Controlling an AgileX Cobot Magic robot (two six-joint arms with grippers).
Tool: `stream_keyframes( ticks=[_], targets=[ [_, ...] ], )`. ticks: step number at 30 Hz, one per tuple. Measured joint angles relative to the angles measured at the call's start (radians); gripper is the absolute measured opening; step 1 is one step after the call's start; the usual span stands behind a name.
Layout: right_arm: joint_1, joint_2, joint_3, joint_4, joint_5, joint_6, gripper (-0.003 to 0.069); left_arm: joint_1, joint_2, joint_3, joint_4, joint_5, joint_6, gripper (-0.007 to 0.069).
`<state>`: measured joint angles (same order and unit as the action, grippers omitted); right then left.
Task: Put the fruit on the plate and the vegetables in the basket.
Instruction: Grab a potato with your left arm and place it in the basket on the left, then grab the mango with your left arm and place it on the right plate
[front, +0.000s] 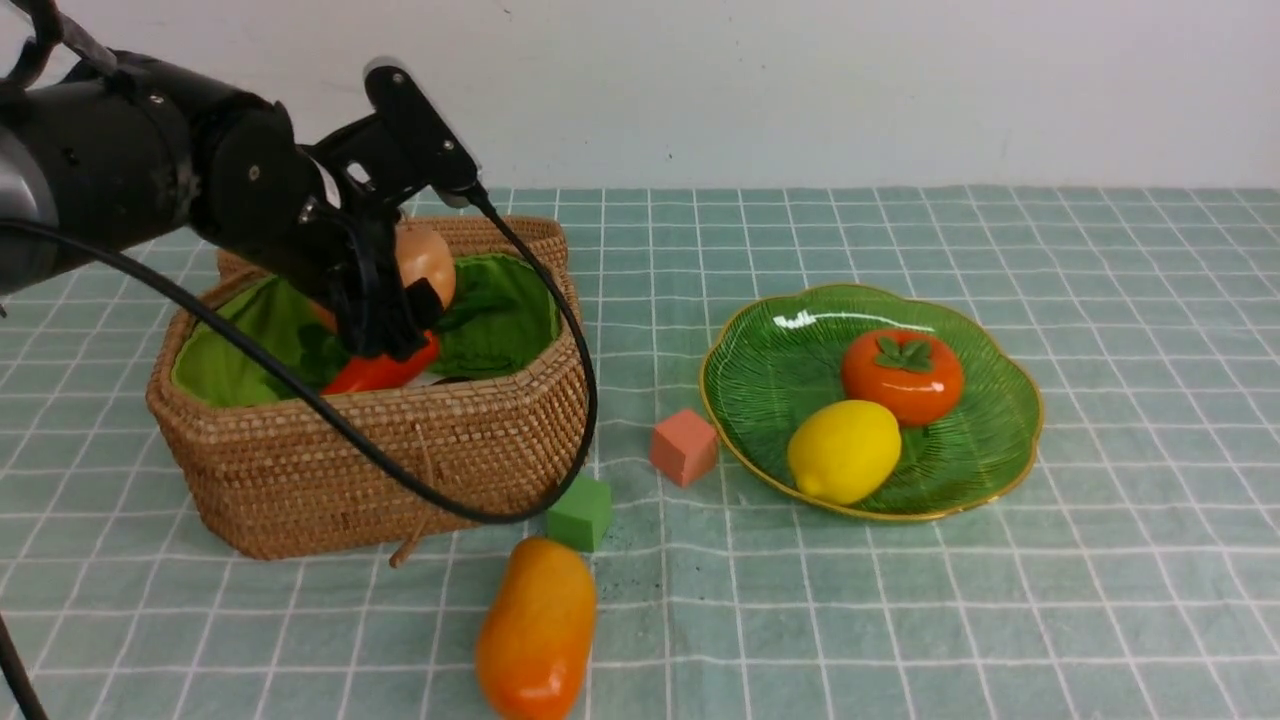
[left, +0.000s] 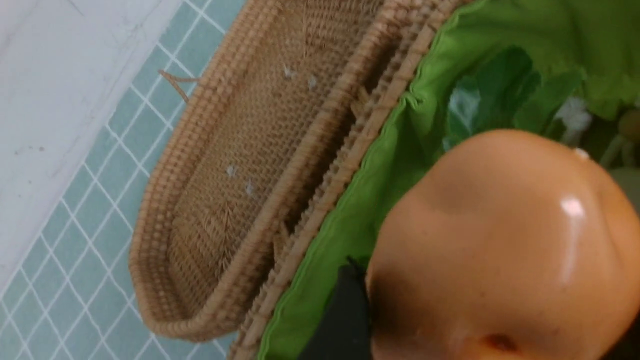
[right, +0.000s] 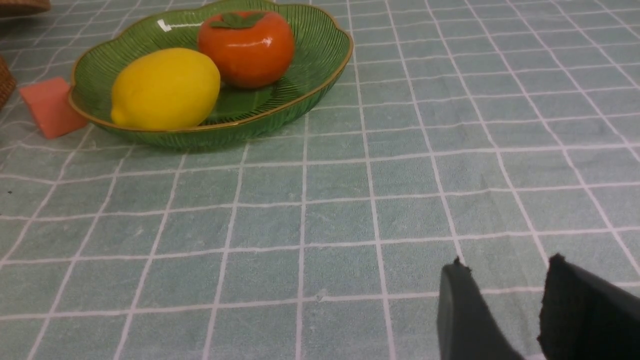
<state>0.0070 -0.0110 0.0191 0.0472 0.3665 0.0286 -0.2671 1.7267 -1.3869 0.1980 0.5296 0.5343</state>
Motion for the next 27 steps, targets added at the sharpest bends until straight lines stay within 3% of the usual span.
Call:
stream_keyframes(
  ticks=[11,14,18,21,23,27],
  targets=[
    [0.0,0.0,0.0,0.0,0.0,0.0,0.024,0.001,-0.274,0.0,-0.057,0.208,-0.007,0.0601],
    [0.0,0.0,0.0,0.0,0.0,0.0,0.024,0.001,-0.336,0.0,-0.188,0.265,-0.039,0.0584],
    [0.0,0.0,0.0,0.0,0.0,0.0,0.024,0.001,-0.383,0.011,-0.47,0.312,-0.121,0.0577],
    [0.0,0.0,0.0,0.0,0.0,0.0,0.024,-0.007,-0.366,0.019,-0.551,0.38,-0.186,0.0576],
    [0.0,0.0,0.0,0.0,0.0,0.0,0.024,-0.034,-0.34,0.023,-0.533,0.445,-0.218,0.0576],
    [0.0,0.0,0.0,0.0,0.0,0.0,0.024,-0.152,-0.298,0.041,-0.374,0.513,-0.321,0.0575]
  ],
)
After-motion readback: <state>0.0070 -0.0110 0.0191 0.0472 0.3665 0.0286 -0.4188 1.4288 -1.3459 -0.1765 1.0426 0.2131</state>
